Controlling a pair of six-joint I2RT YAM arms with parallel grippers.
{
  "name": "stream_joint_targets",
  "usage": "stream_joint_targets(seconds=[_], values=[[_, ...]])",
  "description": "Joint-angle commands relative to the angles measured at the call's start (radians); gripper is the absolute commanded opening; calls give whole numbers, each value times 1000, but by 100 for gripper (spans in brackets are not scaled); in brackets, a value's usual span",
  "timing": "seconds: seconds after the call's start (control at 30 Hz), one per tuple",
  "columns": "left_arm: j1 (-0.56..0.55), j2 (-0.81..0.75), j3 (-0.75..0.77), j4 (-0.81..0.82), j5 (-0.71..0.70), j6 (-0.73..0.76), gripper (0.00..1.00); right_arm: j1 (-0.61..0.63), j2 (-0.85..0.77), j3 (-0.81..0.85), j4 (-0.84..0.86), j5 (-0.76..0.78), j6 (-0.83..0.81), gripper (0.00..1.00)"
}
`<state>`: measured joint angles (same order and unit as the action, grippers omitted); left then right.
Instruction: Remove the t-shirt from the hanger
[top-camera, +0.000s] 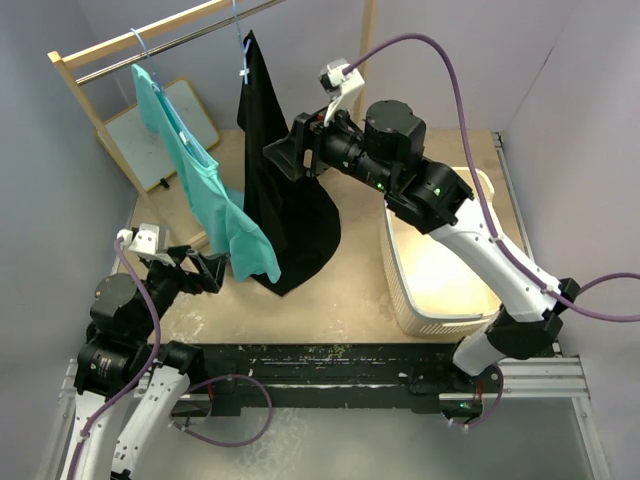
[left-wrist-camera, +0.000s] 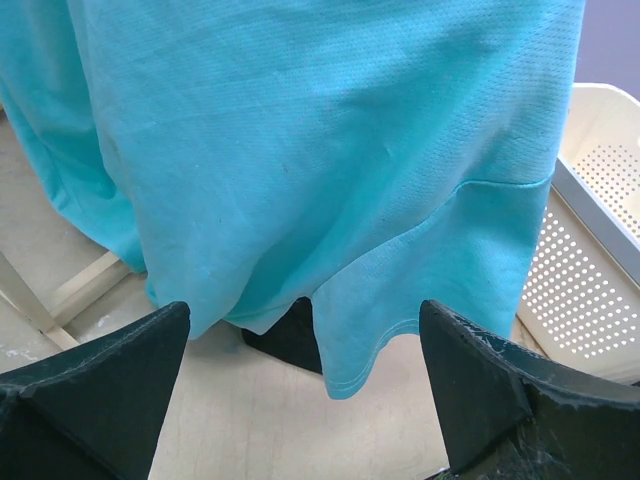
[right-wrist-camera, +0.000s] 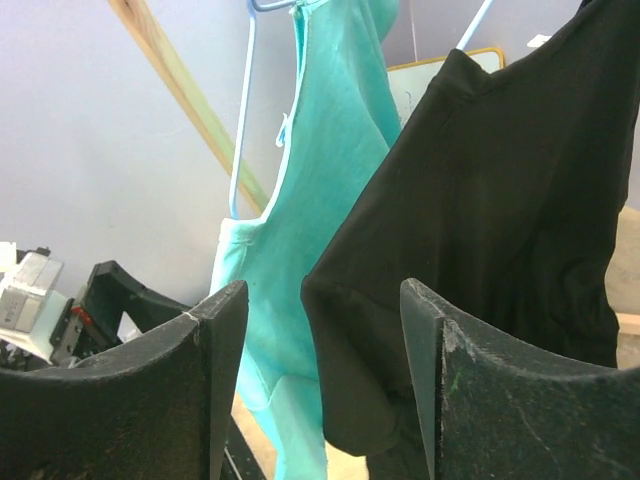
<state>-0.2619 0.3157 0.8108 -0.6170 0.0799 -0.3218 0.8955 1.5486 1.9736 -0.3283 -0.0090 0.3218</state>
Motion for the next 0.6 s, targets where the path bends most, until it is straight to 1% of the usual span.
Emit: stream_joint_targets(seconds=[0.0,0.1,0.2,0.57], values=[[6,-8,20,48,38,15,99,-1,1,45,24,-19,-42,66],[6,-8,20,49,41,18,99,-1,2,47,34,-33,-41,66],[5,-12,20,48,40,18,99,-1,26,85,17,-20,-38,64],[5,-17,19,47,34,18,99,-1,243,376,-107,99,-70,61]])
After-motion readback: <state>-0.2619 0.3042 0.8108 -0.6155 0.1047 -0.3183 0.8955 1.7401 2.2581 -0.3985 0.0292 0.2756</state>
